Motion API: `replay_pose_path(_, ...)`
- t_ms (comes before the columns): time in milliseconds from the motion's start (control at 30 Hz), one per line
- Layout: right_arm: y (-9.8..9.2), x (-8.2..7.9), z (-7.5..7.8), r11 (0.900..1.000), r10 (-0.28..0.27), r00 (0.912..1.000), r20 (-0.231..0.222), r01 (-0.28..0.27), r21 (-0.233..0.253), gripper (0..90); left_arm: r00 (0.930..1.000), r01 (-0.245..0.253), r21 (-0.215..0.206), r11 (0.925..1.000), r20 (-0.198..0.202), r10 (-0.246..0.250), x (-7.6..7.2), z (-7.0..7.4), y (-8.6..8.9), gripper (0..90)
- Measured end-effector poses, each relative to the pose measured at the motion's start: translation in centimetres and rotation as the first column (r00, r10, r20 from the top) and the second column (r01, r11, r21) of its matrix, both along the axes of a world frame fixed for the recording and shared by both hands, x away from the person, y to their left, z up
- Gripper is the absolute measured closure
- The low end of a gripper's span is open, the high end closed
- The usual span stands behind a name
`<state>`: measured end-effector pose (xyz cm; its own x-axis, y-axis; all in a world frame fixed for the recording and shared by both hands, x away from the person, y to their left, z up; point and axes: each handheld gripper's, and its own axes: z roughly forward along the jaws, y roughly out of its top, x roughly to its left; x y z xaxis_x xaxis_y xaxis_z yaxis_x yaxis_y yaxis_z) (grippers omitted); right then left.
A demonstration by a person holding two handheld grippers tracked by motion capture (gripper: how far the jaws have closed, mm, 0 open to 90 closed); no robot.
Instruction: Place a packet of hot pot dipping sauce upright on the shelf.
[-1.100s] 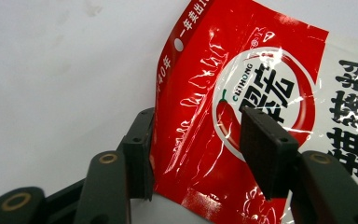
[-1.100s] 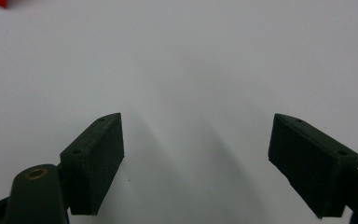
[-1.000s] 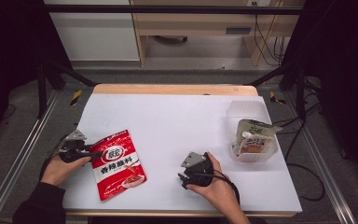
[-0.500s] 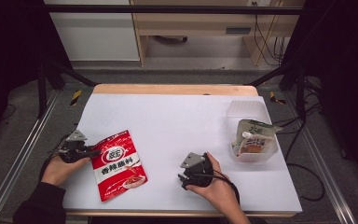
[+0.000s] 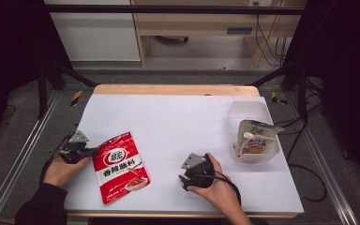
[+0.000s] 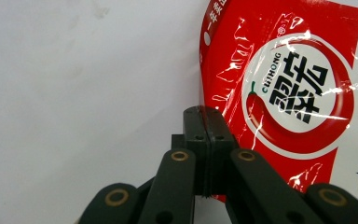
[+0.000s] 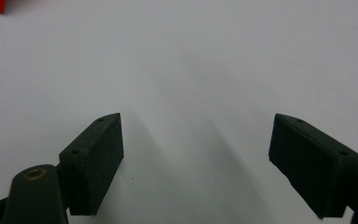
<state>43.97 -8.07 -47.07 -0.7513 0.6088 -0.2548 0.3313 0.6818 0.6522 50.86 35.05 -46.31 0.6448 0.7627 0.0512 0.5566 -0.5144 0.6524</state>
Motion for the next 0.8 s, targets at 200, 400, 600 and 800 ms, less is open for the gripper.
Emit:
replay_pose_path(200,-0.1,0.0,0.0,1.000,-0.003,1.0000,0.005,0.003,0.001,18.2,0.9980,0.005,-0.005,1.0000,0.063,-0.004,-0.3,1.0,-0.7,90.0)
replay_pose_path(400,-0.2,0.0,0.2,1.000,-0.014,0.9998,0.015,0.014,0.015,18.1,0.9867,0.019,0.010,0.9998,0.161,-0.021,-0.9,2.8,-2.3,90.0)
replay_pose_path(600,-0.5,0.2,0.7,0.999,-0.038,0.9988,0.029,0.037,0.032,18.1,0.9695,0.033,0.048,0.9983,0.241,-0.043,-1.3,4.0,-4.3,90.0)
replay_pose_path(800,-0.6,0.3,1.3,0.998,-0.047,0.9980,0.042,0.046,0.043,17.9,0.9588,0.055,0.043,0.9975,0.276,-0.065,-1.5,4.6,-5.2,90.0)
